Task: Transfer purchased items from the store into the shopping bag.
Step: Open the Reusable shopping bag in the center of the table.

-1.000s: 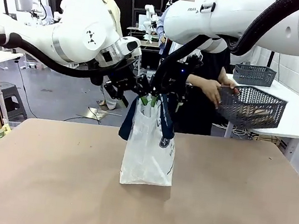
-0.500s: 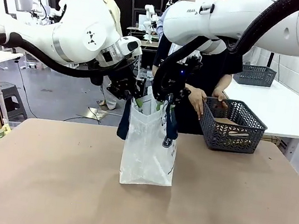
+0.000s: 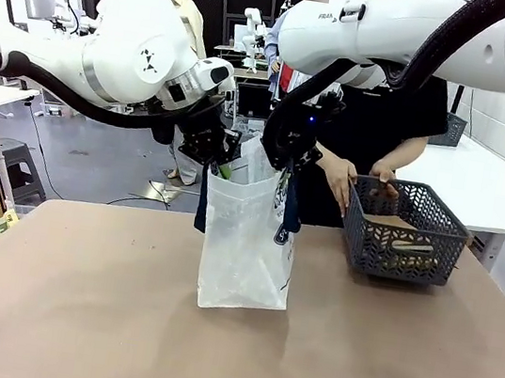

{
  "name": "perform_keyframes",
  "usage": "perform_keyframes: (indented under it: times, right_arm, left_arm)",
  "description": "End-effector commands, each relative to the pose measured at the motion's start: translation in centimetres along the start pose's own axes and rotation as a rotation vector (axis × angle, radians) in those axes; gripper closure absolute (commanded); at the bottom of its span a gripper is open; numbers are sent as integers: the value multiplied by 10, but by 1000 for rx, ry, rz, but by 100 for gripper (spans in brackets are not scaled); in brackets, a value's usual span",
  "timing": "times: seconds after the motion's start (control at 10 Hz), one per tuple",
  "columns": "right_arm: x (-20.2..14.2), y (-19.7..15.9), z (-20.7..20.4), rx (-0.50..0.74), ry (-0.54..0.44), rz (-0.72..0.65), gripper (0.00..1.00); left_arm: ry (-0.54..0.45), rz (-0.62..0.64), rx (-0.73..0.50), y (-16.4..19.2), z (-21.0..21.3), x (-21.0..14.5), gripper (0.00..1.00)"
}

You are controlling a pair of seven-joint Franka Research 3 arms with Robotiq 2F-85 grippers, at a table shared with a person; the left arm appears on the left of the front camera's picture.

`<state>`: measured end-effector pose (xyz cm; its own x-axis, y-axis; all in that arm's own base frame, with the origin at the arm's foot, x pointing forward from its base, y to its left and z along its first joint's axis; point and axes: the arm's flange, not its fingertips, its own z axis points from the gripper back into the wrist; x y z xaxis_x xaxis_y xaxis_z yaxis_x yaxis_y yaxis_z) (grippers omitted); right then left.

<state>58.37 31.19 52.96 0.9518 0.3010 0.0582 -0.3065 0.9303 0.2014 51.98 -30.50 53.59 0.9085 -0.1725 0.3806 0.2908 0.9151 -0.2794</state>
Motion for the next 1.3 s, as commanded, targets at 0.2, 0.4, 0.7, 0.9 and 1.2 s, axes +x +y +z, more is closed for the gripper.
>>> perform_keyframes:
  times: [0.2, 0.4, 0.7, 0.9, 1.2]
  right_arm:
    - [-18, -10, 13, -88, 13, 181, 100]
    - [-26, -16, 6, -144, 29, 220, 100]
    - [-44, -18, 0, -181, -2, 259, 100]
    - [-54, -23, -2, -195, -17, 275, 100]
    - [-56, -30, -4, -154, -11, 315, 100]
  left_arm:
    - [-47, 76, 138, 12, 14, -34, 100]
    - [-57, 106, 167, 20, 19, -44, 100]
    - [-75, 82, 139, 34, 23, -46, 100]
    - [-63, 34, 140, 41, 21, -43, 100]
    - [-40, -41, 93, 46, 21, -42, 100]
